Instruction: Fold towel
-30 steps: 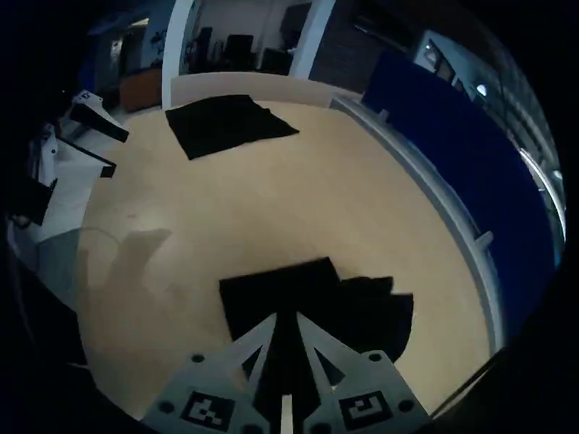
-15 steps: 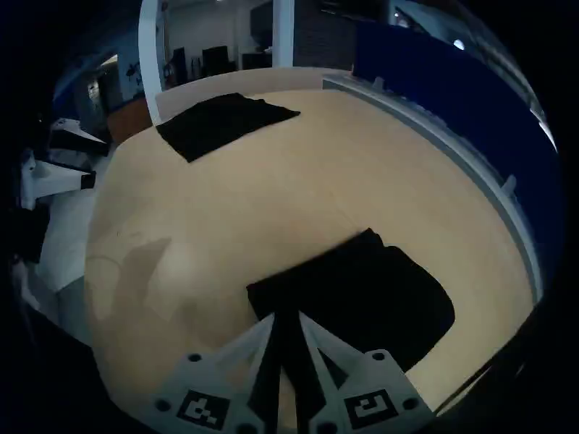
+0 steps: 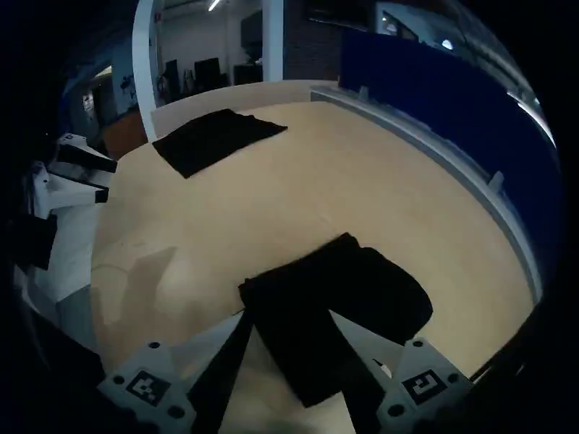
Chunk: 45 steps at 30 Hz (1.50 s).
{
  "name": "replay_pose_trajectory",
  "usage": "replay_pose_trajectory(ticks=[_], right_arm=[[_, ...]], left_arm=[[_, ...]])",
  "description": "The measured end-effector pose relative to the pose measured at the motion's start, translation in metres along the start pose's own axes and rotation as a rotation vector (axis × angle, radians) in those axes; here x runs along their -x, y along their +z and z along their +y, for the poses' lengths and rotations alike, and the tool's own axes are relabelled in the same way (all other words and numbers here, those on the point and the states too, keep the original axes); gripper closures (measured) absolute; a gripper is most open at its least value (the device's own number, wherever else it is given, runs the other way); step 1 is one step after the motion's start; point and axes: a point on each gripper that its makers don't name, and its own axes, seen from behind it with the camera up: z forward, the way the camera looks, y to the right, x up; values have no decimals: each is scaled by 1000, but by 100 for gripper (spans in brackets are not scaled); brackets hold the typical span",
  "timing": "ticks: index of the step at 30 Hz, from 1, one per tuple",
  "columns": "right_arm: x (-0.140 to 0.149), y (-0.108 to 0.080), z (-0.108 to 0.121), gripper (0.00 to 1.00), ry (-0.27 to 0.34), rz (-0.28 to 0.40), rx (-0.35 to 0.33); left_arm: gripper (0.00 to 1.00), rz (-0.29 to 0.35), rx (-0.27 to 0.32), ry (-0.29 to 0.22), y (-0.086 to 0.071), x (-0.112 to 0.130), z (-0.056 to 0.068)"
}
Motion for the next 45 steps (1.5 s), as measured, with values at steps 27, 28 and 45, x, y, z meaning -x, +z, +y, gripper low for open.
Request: replay_pose_trajectory(ticks=[27,28,45], right_arm=[[89,-32,17,36,149,-88,113],[90,-31,18,39,149,-90,114],[98,-20,20,88,173,-88,127]], left_arm=[[7,4,14,7,3,-5,13],[7,4,14,6,2,-5,13],[7,3,12,1,1,-2,9]])
